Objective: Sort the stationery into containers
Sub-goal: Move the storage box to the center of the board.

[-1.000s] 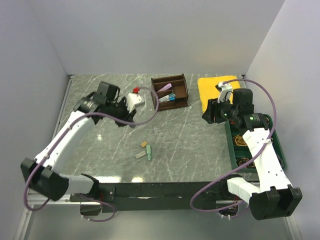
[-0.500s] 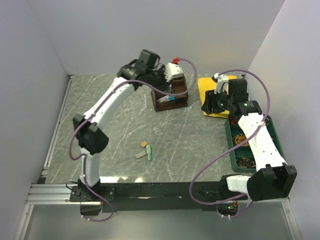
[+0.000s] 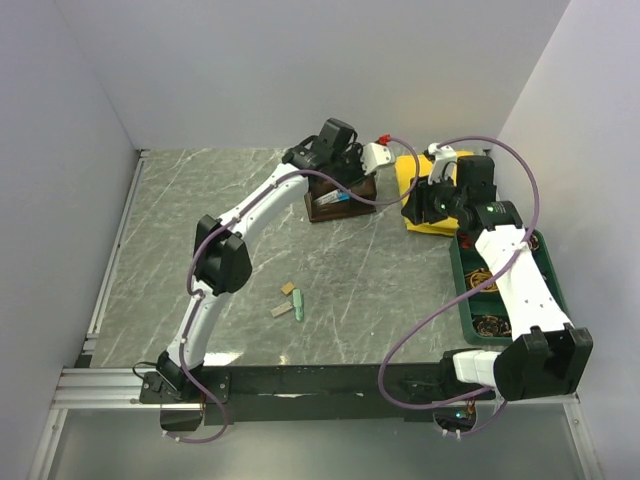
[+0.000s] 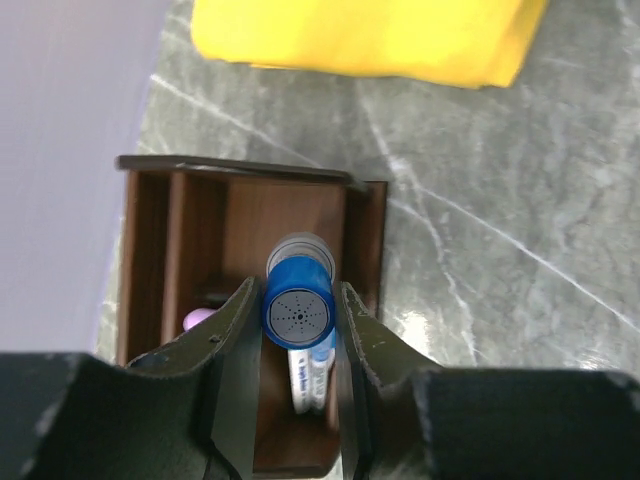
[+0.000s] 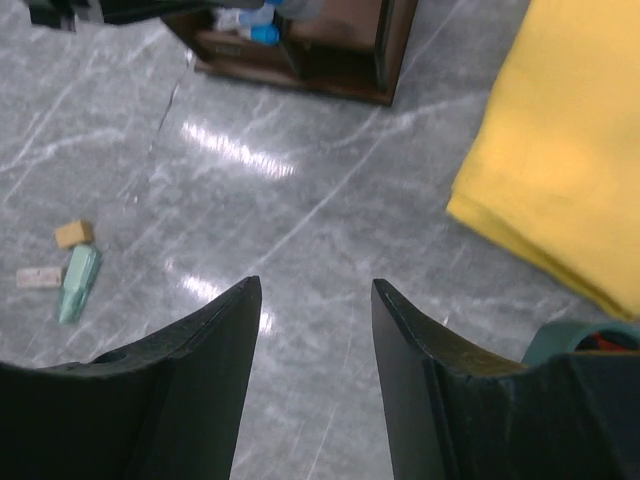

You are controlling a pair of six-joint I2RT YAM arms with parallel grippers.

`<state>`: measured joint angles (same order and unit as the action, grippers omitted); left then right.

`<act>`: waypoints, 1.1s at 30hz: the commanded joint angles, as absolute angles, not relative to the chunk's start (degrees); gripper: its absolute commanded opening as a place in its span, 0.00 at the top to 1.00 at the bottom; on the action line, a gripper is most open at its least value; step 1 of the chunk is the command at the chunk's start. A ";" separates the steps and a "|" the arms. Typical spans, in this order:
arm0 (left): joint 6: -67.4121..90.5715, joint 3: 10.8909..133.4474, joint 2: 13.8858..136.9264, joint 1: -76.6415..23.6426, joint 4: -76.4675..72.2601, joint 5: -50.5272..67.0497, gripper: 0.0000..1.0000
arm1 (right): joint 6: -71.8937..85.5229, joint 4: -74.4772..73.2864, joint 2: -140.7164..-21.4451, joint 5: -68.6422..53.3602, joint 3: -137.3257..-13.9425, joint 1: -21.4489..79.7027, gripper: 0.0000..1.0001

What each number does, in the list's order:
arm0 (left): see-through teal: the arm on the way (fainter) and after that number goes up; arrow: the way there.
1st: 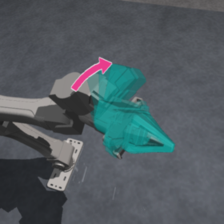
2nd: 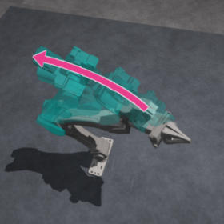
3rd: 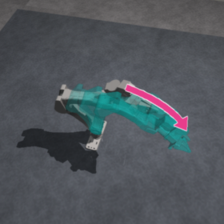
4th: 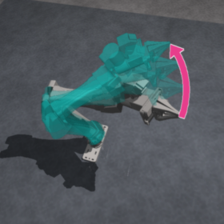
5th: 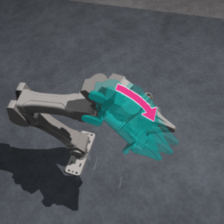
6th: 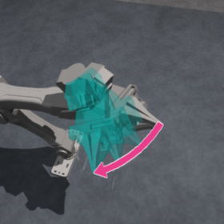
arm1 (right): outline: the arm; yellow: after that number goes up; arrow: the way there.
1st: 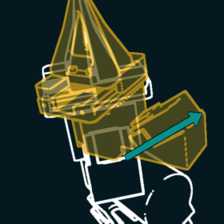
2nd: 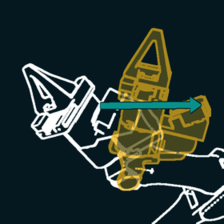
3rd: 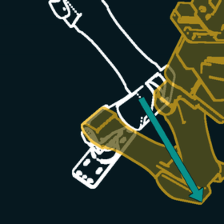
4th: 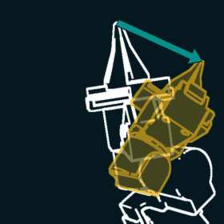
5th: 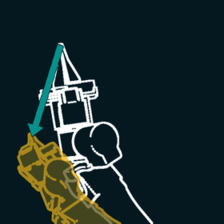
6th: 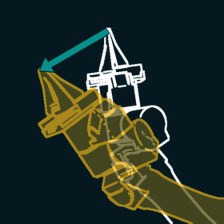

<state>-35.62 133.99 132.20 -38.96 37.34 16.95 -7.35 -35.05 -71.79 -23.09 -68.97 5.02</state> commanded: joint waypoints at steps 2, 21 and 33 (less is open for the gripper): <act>-28.94 131.16 125.96 -36.22 30.86 12.93 0.99 | -4.66 -25.14 -79.17 -24.17 -72.84 5.10 0.47; -18.72 94.39 90.44 -26.73 27.16 18.90 0.99 | -1.93 -25.66 -114.17 -28.66 -106.52 8.43 0.43; -17.84 92.11 86.14 -19.25 27.69 18.54 0.99 | -2.37 -25.23 -120.41 -19.08 -110.39 11.60 0.42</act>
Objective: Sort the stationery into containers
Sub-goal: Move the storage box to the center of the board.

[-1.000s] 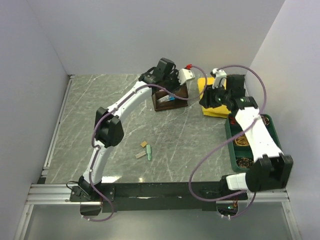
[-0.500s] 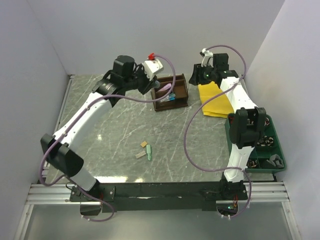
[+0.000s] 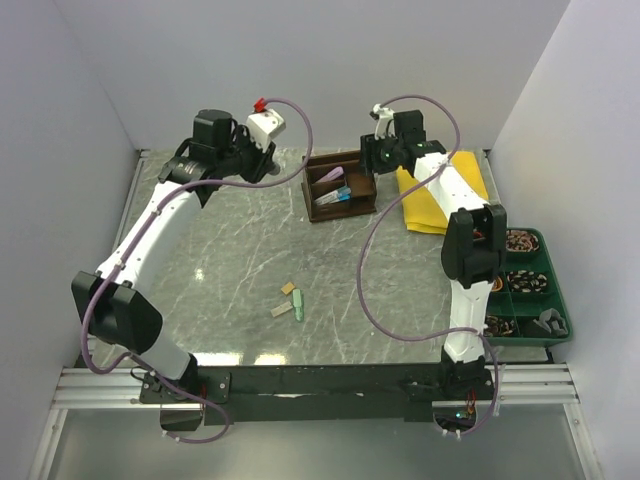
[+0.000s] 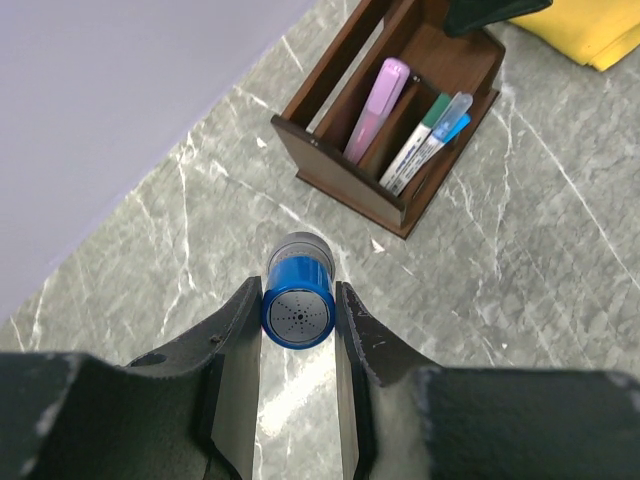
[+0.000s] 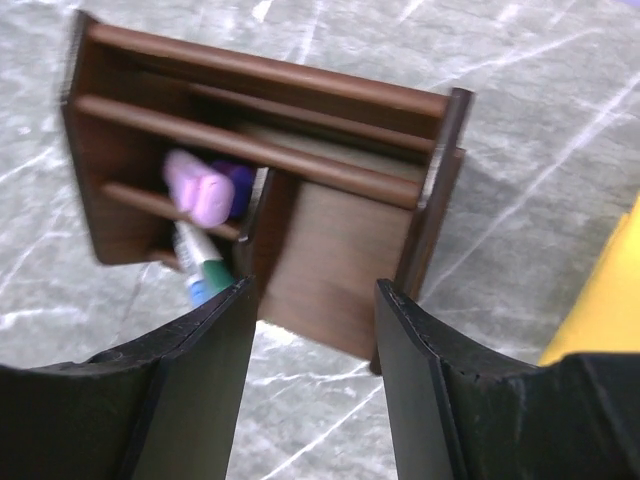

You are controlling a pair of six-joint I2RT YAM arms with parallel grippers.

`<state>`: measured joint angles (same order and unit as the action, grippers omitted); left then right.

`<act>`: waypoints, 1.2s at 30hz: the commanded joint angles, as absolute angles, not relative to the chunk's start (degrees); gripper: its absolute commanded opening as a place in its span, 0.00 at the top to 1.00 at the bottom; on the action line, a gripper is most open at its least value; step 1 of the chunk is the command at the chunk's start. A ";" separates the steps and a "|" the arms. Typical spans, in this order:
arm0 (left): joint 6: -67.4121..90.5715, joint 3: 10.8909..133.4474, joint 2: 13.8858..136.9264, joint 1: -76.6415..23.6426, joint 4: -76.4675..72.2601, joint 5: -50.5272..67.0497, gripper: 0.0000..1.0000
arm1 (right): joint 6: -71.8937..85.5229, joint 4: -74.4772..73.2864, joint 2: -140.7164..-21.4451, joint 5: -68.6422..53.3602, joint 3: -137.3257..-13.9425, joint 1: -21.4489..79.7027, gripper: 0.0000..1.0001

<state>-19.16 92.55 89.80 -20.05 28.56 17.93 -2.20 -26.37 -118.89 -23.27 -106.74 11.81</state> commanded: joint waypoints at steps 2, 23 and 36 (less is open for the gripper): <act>-17.75 91.76 85.70 -18.72 27.77 18.46 0.99 | -2.37 -25.05 -121.20 -18.20 -110.92 11.51 0.42; -17.31 91.93 87.10 -17.40 27.69 19.95 0.98 | -2.72 -24.78 -125.86 -12.48 -112.68 13.01 0.72; -17.49 89.91 83.15 -17.40 27.25 21.44 0.96 | 3.68 -24.44 -113.31 -5.99 -96.09 16.70 1.00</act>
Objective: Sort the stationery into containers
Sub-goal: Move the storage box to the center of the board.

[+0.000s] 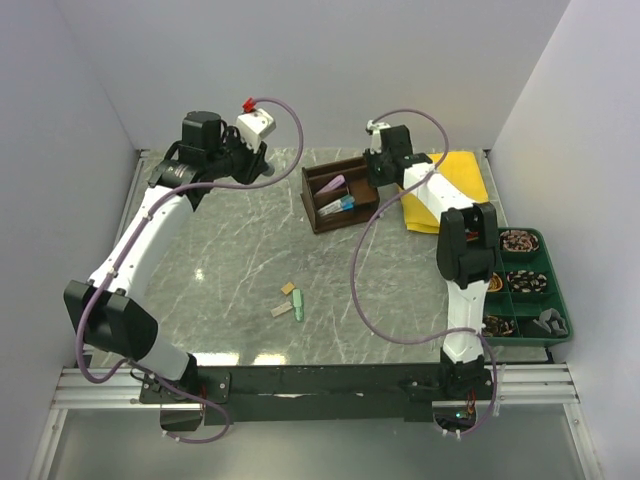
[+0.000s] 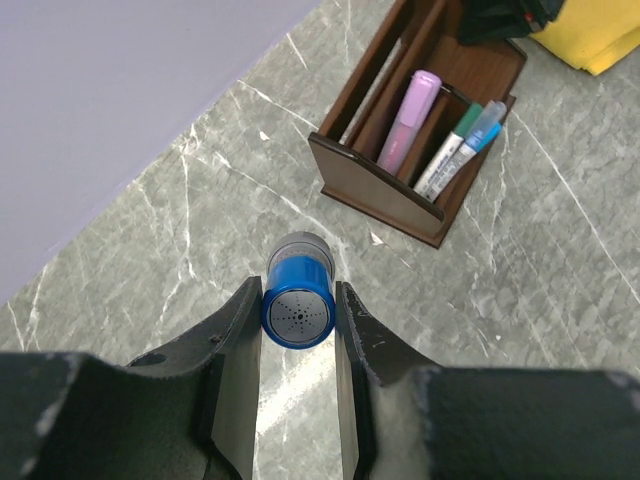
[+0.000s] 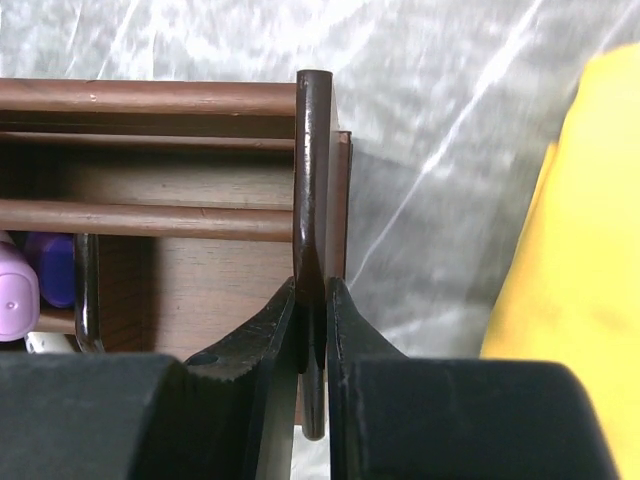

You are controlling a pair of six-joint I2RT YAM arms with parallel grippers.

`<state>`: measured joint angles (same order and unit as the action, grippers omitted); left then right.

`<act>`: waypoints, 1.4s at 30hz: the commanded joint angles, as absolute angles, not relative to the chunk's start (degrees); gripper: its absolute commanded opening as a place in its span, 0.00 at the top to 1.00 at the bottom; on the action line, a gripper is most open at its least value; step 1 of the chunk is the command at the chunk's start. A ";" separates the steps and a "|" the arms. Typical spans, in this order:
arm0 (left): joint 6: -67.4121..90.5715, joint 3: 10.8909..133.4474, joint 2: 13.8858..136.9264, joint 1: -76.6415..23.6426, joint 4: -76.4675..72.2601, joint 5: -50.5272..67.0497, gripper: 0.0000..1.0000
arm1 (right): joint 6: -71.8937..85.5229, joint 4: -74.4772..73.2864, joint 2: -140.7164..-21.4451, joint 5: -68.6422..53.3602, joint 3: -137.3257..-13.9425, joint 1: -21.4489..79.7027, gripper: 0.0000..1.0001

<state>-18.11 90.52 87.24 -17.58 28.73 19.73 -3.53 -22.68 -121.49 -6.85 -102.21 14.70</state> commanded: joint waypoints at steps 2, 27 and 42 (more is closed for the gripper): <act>-17.23 88.95 82.01 -17.40 26.81 21.53 0.96 | 8.93 -24.26 -110.50 -1.08 -93.53 17.75 1.00; -17.23 78.93 70.58 -17.40 27.25 22.23 0.94 | 22.76 -26.72 -97.48 -0.09 -75.68 28.83 1.00; -17.58 76.82 69.52 -17.67 30.67 24.79 0.92 | 31.63 -27.95 -93.43 6.50 -69.08 33.92 1.00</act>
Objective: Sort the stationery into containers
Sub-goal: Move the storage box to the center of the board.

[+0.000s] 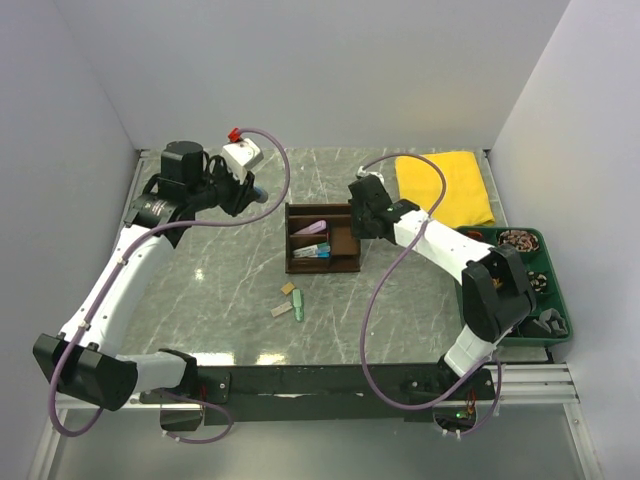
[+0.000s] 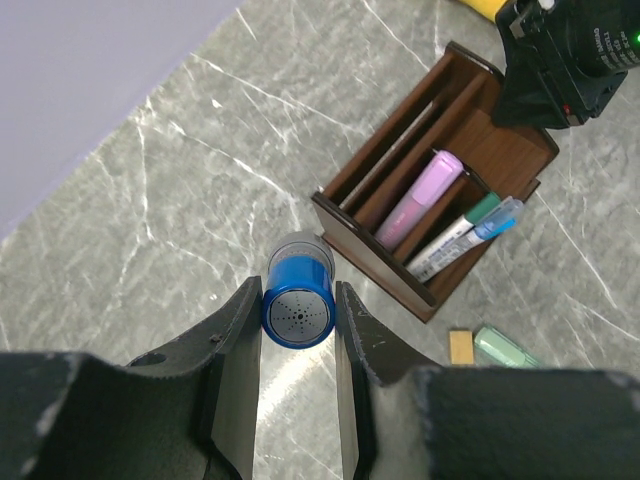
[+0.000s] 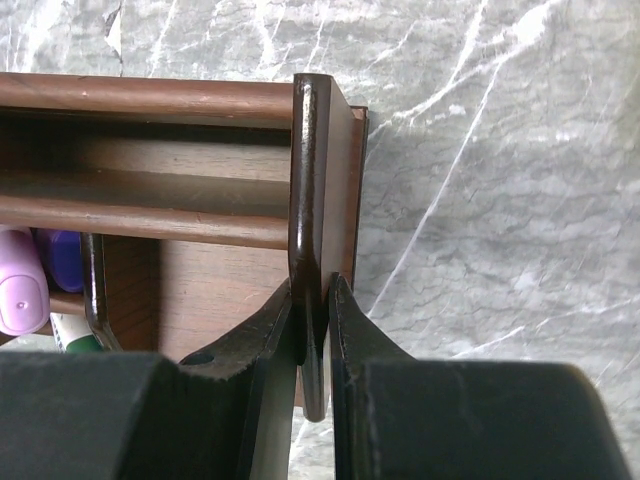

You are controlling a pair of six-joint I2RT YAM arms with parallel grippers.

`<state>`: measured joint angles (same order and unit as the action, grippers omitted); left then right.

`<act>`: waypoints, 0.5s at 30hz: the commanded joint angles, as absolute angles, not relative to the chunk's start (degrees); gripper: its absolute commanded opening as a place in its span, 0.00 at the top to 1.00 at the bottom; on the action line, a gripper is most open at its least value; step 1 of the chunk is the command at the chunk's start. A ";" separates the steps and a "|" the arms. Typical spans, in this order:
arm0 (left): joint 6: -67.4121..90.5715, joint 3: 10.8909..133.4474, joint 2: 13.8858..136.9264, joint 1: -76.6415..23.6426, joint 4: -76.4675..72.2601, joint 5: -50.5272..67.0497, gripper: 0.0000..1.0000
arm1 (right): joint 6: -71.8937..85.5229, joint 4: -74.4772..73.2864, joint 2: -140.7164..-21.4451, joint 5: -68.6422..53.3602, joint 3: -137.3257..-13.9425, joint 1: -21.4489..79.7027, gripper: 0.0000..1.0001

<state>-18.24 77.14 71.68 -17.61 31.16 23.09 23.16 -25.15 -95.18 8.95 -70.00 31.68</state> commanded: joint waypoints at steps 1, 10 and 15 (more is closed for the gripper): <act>-17.49 76.73 69.52 -17.67 30.67 24.79 0.92 | 32.08 -28.12 -94.21 7.46 -69.78 34.27 1.00; -19.86 76.81 68.82 -17.67 32.95 25.22 0.87 | 30.50 -29.53 -95.72 7.91 -72.95 36.56 0.59; -25.21 79.27 70.22 -18.89 36.82 29.70 0.83 | 26.99 -31.20 -90.11 5.28 -70.67 36.83 0.45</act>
<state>-20.40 76.84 70.59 -17.72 33.85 24.99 28.53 -28.93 -95.79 9.30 -71.24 36.03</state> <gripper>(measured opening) 0.332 0.518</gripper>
